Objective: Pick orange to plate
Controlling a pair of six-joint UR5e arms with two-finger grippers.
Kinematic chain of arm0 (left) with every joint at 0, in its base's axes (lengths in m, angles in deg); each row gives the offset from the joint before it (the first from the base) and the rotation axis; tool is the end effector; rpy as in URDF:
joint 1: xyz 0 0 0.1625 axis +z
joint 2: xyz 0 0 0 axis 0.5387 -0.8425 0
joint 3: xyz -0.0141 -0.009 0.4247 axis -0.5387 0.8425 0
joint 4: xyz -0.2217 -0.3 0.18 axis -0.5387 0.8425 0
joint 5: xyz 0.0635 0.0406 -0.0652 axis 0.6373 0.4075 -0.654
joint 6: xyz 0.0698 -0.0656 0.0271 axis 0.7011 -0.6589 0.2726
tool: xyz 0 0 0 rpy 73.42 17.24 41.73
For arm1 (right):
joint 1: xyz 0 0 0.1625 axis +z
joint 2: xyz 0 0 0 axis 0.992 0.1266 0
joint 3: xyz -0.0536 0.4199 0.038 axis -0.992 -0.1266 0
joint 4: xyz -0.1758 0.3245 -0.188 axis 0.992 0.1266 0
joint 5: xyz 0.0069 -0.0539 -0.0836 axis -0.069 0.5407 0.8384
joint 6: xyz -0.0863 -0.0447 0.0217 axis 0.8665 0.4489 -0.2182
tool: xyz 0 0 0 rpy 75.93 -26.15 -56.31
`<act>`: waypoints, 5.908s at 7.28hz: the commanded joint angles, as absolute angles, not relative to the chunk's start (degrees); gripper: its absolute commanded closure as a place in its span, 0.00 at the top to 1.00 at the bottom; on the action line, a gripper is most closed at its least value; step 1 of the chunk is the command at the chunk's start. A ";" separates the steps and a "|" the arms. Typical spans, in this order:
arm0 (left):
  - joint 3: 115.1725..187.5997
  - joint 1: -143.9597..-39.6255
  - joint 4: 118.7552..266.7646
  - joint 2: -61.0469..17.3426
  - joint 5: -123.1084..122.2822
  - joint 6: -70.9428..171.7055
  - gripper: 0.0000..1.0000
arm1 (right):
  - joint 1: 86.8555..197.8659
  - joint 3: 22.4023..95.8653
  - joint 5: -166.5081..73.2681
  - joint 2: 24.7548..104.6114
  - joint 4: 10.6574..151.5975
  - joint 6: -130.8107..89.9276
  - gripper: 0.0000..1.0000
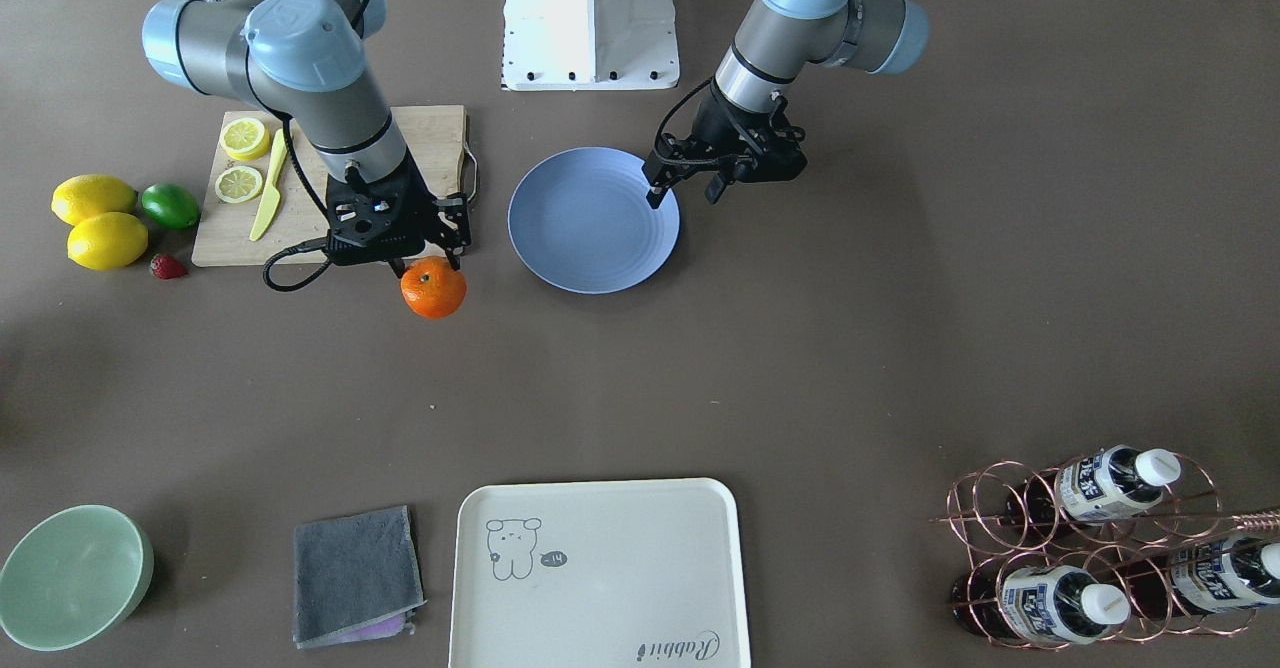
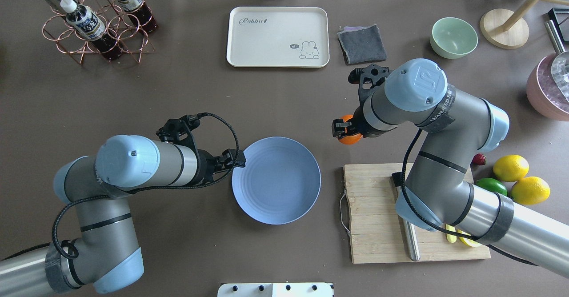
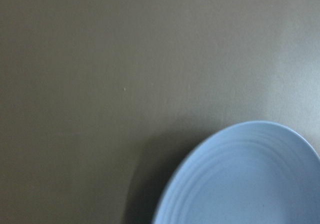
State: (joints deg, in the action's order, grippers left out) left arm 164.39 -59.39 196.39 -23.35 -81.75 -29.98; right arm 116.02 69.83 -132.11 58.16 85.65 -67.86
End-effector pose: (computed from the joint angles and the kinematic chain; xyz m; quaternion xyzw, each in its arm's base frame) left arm 0.4891 -0.3715 0.2845 0.0076 0.5420 -0.1724 0.8225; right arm -0.4681 -0.4290 0.2750 0.0758 -0.4284 -0.0101 0.9004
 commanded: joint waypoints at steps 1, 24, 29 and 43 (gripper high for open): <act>164.57 -67.81 196.45 -20.02 -90.29 -21.50 0.96 | 107.65 70.38 -126.65 54.57 85.77 -76.06 0.00; 165.46 -105.78 189.33 8.44 -109.13 43.52 0.97 | 151.48 72.78 -153.73 83.43 93.24 -11.60 1.00; 161.93 -113.02 190.21 14.18 -112.12 51.05 0.97 | 162.88 67.48 -153.85 90.23 93.15 3.09 1.00; 161.84 -112.93 190.12 11.45 -112.12 51.05 0.97 | 162.97 67.04 -154.29 90.41 93.24 2.48 1.00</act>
State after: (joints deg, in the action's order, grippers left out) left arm 161.91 -112.93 190.20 11.52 -112.08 51.02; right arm 162.97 67.15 -154.27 90.41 93.24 2.55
